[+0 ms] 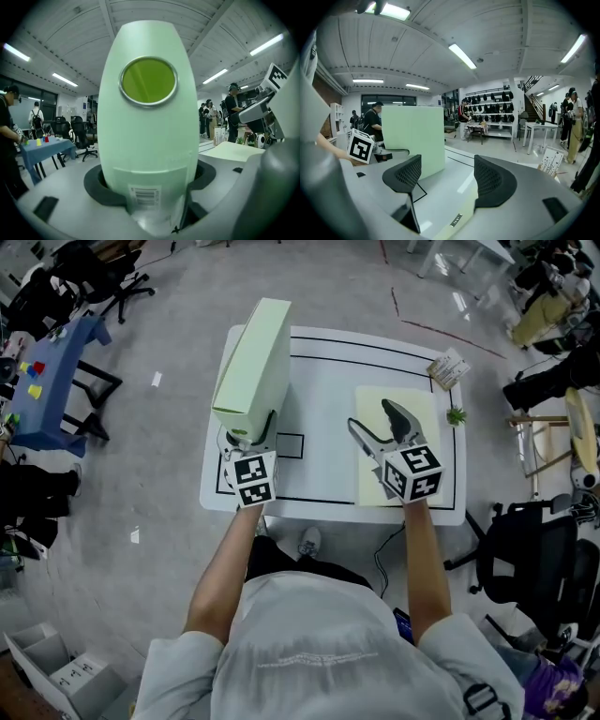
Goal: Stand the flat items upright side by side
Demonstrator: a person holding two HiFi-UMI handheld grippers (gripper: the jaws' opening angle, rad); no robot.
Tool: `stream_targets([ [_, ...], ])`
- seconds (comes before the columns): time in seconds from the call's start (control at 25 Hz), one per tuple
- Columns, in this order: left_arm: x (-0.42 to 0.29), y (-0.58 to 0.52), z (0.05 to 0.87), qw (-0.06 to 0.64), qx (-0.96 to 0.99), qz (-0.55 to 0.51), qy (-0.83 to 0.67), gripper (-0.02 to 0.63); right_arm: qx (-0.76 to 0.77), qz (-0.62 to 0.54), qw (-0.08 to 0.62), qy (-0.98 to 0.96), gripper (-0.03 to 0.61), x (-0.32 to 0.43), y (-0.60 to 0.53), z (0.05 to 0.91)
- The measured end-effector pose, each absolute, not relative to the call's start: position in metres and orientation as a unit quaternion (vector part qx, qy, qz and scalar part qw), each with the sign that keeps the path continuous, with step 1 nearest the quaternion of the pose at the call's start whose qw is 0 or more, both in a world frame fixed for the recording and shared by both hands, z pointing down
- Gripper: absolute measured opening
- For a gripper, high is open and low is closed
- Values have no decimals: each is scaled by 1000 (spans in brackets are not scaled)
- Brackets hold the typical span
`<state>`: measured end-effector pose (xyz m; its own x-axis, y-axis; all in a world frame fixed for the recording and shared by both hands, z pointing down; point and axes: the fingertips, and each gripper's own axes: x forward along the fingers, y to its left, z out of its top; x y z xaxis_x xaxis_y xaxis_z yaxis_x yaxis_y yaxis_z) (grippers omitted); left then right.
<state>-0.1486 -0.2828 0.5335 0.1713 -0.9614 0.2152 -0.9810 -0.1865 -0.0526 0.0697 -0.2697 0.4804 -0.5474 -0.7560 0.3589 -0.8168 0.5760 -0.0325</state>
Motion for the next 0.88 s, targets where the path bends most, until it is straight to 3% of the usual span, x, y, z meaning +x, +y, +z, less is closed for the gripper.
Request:
stream_targets([
  [0.88,-126,-261,546,100,749,87,-649,344,469,103,152,-864,367,91,-245,482],
])
